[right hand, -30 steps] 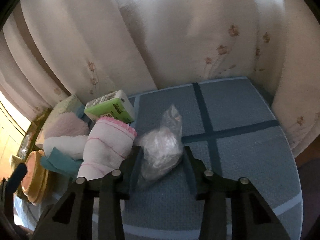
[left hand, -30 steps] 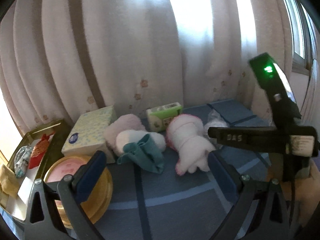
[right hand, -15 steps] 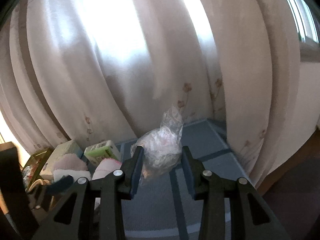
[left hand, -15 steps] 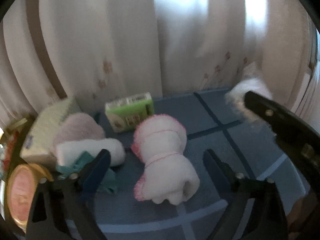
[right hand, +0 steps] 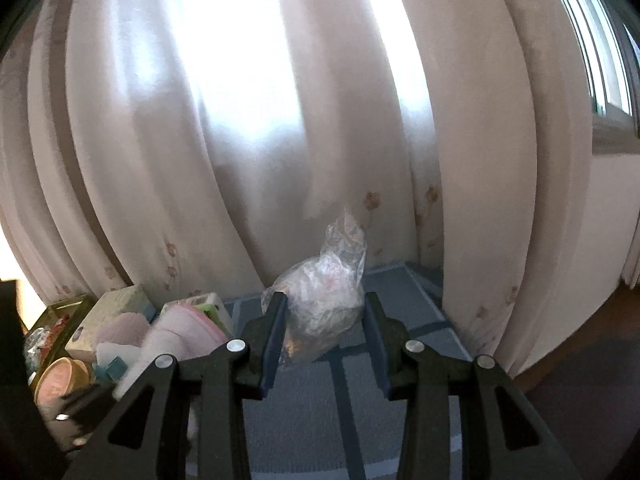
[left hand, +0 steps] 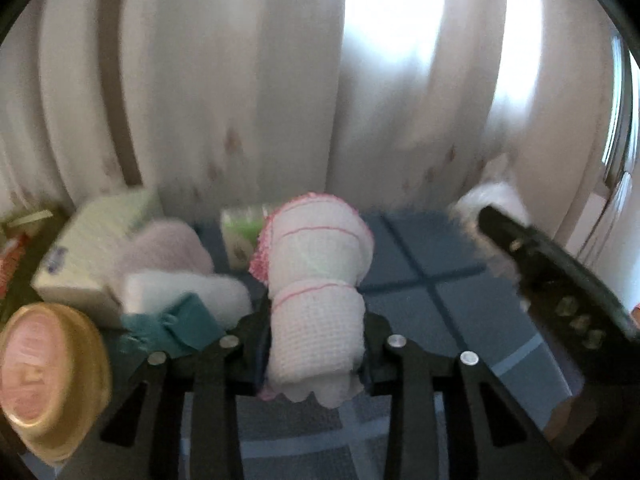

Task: Organize soft objects
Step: 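Lift and carry the cotton bag and towel roll over the gold tray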

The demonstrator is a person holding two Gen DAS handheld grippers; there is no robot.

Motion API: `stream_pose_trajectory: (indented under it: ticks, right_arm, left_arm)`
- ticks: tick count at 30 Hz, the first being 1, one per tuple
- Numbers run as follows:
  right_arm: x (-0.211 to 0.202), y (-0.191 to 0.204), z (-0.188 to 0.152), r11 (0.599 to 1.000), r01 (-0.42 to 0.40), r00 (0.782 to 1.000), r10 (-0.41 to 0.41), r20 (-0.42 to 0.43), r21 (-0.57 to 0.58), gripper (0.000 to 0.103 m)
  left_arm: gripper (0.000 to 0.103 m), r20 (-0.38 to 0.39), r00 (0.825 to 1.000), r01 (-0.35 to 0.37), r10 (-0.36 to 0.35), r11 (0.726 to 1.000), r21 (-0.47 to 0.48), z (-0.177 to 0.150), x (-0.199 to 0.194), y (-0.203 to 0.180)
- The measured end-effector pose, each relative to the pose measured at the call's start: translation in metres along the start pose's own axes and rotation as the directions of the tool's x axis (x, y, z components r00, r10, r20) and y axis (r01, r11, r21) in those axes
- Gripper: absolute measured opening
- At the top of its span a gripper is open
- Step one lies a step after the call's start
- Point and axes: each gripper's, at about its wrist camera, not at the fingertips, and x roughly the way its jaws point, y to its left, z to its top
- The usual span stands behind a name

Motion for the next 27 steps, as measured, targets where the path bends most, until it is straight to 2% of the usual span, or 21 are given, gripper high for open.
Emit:
stream_pose_trajectory:
  ticks: [3,6,9,13,27]
  right_arm:
    - [-0.009,0.007,-0.001,0.999,0.014,0.999,-0.012,0.053,-0.044,0.041]
    - [-0.012,0.014,-0.003,0.996,0.021,0.997,-0.015,0.074,-0.086,0.041]
    - [-0.015,0.023,-0.004,0.992,0.035,0.995,-0.022,0.102,-0.122,0.041]
    - [-0.019,0.03,-0.007,0.987,0.061,0.991,-0.042,0.131,-0.146,0.041]
    - [-0.04,0.031,-0.017,0.984,0.123,0.983,-0.103,0.153,-0.128,0.041]
  left_arm:
    - [0.033,0.092,0.995,-0.043,0.042,0.999,0.006,-0.004,-0.023,0.005]
    - [0.033,0.169,0.98,-0.109,0.104,0.994,0.016,-0.006,-0.041,0.014]
    - [0.033,0.203,0.971,-0.126,0.125,0.992,-0.008,-0.002,-0.047,0.036]
    - [0.033,0.254,0.953,-0.172,0.167,0.985,0.0,-0.003,-0.058,0.046]
    - [0.033,0.284,0.944,-0.173,0.166,0.985,0.001,-0.023,-0.074,0.069]
